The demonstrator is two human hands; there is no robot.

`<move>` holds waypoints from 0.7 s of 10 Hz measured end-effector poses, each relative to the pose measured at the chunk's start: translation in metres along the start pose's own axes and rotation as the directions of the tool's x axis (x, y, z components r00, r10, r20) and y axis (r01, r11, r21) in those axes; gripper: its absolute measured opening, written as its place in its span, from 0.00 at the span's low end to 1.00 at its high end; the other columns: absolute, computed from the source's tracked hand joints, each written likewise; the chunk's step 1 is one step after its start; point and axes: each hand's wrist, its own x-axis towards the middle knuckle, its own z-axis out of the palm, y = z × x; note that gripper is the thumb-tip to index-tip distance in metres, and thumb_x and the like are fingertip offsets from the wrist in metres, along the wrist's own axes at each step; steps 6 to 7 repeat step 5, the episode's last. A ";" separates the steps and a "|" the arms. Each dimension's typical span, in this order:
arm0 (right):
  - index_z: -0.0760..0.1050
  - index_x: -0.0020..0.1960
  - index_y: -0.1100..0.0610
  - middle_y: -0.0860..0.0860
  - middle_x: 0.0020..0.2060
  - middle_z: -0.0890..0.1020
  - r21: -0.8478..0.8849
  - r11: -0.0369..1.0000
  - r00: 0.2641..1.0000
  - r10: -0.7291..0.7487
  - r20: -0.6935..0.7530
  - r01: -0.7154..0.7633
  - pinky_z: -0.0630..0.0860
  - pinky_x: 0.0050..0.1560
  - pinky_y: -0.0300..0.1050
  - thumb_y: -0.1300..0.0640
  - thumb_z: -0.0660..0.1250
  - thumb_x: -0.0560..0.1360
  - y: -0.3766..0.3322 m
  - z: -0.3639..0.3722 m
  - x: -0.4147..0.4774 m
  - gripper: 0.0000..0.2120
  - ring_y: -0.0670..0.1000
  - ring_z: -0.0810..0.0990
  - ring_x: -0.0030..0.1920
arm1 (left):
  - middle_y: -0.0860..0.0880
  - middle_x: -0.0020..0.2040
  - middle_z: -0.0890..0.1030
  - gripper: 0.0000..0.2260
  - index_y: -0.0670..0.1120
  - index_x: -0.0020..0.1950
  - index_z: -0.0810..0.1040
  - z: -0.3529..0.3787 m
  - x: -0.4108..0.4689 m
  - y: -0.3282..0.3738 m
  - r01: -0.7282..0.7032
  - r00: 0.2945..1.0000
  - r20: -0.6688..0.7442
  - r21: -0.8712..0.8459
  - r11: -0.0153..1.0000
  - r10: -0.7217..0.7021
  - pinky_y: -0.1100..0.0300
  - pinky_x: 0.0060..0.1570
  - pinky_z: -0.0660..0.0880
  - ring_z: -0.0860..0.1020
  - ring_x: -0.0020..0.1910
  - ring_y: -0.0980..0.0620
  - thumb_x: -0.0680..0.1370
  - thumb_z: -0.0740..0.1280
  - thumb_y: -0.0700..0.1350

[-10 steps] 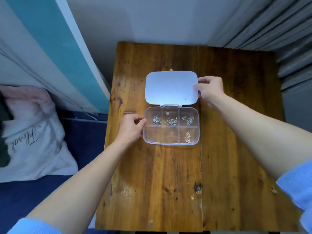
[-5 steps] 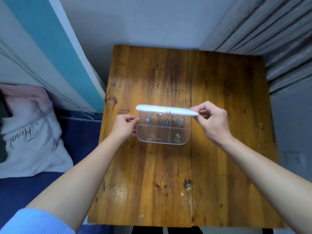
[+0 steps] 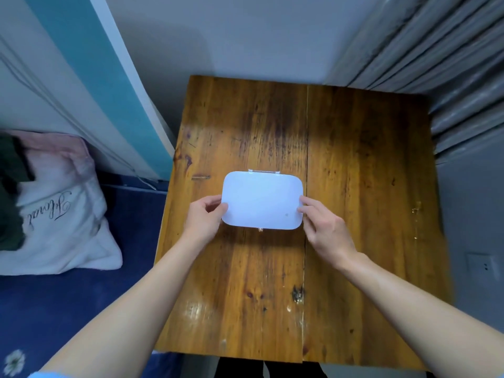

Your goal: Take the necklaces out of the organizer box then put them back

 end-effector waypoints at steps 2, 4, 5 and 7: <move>0.67 0.72 0.55 0.52 0.68 0.75 0.275 0.898 0.938 0.341 0.054 -0.342 0.74 0.65 0.56 0.53 0.68 0.77 -0.016 0.014 0.001 0.26 0.55 0.75 0.65 | 0.48 0.58 0.80 0.18 0.47 0.66 0.76 0.004 0.000 -0.008 -0.007 1.000 -0.008 0.068 0.998 0.007 0.45 0.58 0.78 0.78 0.57 0.47 0.77 0.70 0.40; 0.67 0.73 0.54 0.51 0.69 0.74 0.255 0.890 0.926 0.370 0.082 -0.378 0.74 0.64 0.59 0.52 0.68 0.76 -0.020 0.012 0.002 0.27 0.56 0.75 0.66 | 0.48 0.67 0.75 0.23 0.50 0.75 0.66 0.006 0.001 -0.006 -0.118 0.993 0.060 0.244 0.963 0.106 0.49 0.62 0.75 0.75 0.61 0.48 0.79 0.64 0.41; 0.66 0.73 0.52 0.49 0.69 0.74 0.176 0.913 0.929 0.355 0.102 -0.368 0.74 0.63 0.55 0.49 0.67 0.77 -0.020 0.006 0.006 0.26 0.54 0.75 0.65 | 0.49 0.72 0.70 0.23 0.50 0.77 0.61 0.013 -0.001 -0.005 -0.200 0.979 0.106 0.349 0.916 0.173 0.51 0.68 0.67 0.70 0.69 0.47 0.81 0.57 0.40; 0.66 0.73 0.52 0.49 0.69 0.74 0.176 0.913 0.929 0.355 0.102 -0.368 0.74 0.63 0.55 0.49 0.67 0.77 -0.020 0.006 0.006 0.26 0.54 0.75 0.65 | 0.49 0.72 0.70 0.23 0.50 0.77 0.61 0.013 -0.001 -0.005 -0.200 0.979 0.106 0.349 0.916 0.173 0.51 0.68 0.67 0.70 0.69 0.47 0.81 0.57 0.40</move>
